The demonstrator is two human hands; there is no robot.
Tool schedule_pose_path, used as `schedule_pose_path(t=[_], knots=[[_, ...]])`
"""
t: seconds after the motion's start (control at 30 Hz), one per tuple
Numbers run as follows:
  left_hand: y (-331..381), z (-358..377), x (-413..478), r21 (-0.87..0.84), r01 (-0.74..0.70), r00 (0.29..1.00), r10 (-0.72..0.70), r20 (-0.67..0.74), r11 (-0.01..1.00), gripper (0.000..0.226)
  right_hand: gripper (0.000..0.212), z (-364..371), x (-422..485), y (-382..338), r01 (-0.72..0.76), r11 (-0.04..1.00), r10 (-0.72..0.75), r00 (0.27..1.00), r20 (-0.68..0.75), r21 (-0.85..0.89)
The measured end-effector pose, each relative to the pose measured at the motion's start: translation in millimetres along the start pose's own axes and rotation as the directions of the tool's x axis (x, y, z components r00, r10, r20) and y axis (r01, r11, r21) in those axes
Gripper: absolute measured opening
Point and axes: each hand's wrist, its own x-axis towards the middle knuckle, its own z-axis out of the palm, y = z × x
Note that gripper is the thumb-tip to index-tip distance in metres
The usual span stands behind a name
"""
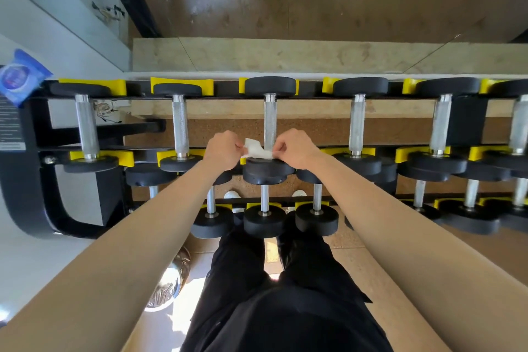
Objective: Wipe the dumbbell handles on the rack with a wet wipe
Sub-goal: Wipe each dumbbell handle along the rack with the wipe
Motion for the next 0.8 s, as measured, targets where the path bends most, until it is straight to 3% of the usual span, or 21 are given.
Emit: schedule_pose_path(t=[0.17, 0.37, 0.53, 0.73, 0.8], knots=[[28, 1, -1, -0.068, -0.137, 0.989, 0.141, 0.055, 0.988, 0.031, 0.012, -9, 0, 32, -0.129, 0.986, 0.121, 0.99, -0.073, -0.11], [4, -3, 7, -0.038, 0.022, 0.998, -0.024, -0.055, 0.999, 0.035, 0.003, -3, 6, 8, 0.038, 0.994, -0.05, 0.992, -0.116, -0.099], [19, -2, 2, -0.094, -0.164, 0.986, 0.162, -0.032, 0.982, 0.028, 0.008, -9, 4, 32, -0.096, 0.995, 0.089, 0.98, -0.18, -0.03], [0, -11, 17, -0.133, 0.035, 0.988, -0.054, -0.142, 0.99, 0.032, 0.009, -4, 7, 4, 0.05, 0.999, -0.045, 0.975, -0.217, 0.019], [12, -11, 16, -0.153, -0.013, 0.987, -0.011, -0.16, 0.988, 0.032, 0.008, -11, 11, 9, -0.009, 1.0, 0.013, 0.965, -0.262, 0.018]])
